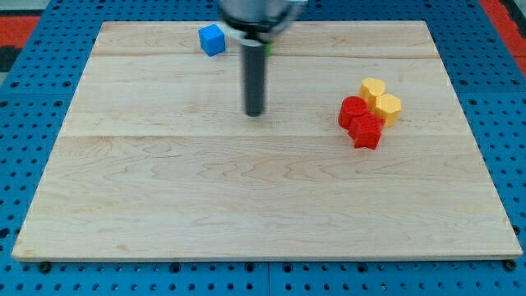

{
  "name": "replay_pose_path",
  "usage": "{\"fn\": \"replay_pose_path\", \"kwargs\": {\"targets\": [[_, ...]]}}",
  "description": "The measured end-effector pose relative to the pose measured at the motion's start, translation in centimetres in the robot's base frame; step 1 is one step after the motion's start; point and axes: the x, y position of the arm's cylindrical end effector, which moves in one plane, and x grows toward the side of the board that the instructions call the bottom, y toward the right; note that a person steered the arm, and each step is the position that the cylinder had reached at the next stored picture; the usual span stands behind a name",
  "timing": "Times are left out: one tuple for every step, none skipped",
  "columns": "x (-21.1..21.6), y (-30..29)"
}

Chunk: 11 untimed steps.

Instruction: Place the blue cube at the center left of the board

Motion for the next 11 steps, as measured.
{"fn": "replay_pose_path", "kwargs": {"targets": [[-4.1,-8.6],[-9.6,-14.9],[-14.1,-13.9],[-18.8,-10.3],[-19.9,-6.4],[-18.6,-1.3],[-16.9,2.4],[-12.2,-0.7],[-12.4,-1.8],[-13.0,0.4],[-14.3,1.0]]}}
